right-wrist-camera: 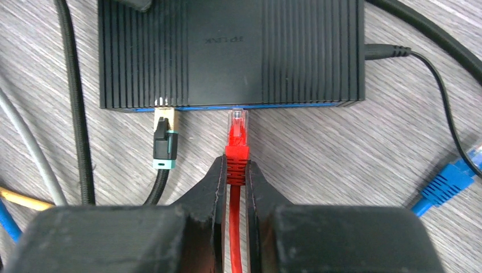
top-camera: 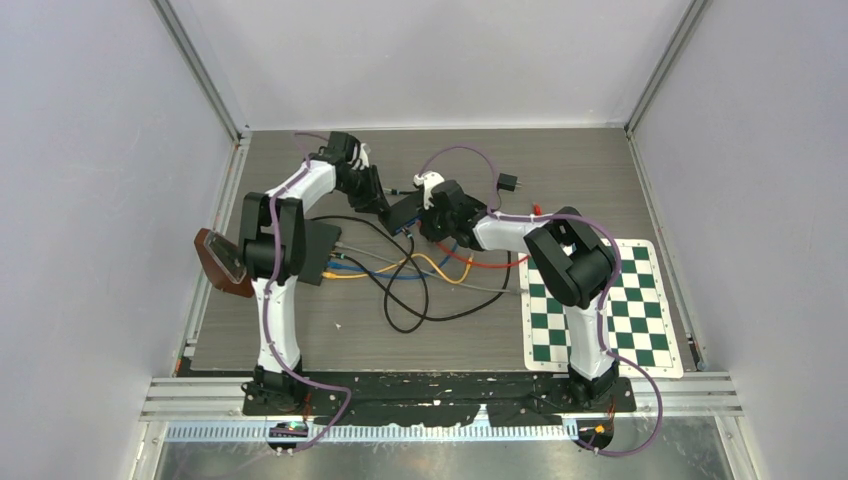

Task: Insert the plug into the switch port
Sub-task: Insert the connector into the switch port.

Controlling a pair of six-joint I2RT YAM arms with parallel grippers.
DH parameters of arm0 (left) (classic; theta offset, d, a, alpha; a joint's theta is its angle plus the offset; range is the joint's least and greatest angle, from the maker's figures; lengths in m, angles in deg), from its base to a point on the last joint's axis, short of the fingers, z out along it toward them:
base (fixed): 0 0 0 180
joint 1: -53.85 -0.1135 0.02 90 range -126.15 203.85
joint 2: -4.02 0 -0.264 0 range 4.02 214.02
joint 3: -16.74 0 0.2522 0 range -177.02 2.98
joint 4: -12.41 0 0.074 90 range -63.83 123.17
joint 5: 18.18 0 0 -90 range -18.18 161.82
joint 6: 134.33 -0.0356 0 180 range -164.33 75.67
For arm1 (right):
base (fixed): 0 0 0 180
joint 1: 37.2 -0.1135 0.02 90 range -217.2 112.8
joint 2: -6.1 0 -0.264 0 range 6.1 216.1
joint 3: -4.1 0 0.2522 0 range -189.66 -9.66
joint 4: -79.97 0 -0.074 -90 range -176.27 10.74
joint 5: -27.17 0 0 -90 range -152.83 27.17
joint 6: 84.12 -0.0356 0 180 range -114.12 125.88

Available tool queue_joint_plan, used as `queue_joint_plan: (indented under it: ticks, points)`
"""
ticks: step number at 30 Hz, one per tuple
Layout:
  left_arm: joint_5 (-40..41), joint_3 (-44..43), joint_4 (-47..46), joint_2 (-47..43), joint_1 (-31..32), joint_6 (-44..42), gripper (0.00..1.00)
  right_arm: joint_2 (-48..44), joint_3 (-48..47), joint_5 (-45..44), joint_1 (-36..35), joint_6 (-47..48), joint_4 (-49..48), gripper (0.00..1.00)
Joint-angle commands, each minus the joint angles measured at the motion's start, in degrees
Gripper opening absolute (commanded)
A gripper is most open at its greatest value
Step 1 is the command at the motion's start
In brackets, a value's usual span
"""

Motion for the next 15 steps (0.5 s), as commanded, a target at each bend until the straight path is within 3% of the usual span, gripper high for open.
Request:
queue_joint_plan:
  ticks: [1, 15]
  points:
    - [-3.77, -4.6, 4.96, 1.17, 1.28, 0.46, 0.34, -1.4, -1.58, 1.72, -0.9, 0.61, -6.51, 0.05]
    - [-1.69, -1.99, 5.64, 0.17, 1.3, 0.07, 0.35, -3.73, 1.3, -0.16, -1.08, -0.94, -9.53, 0.05]
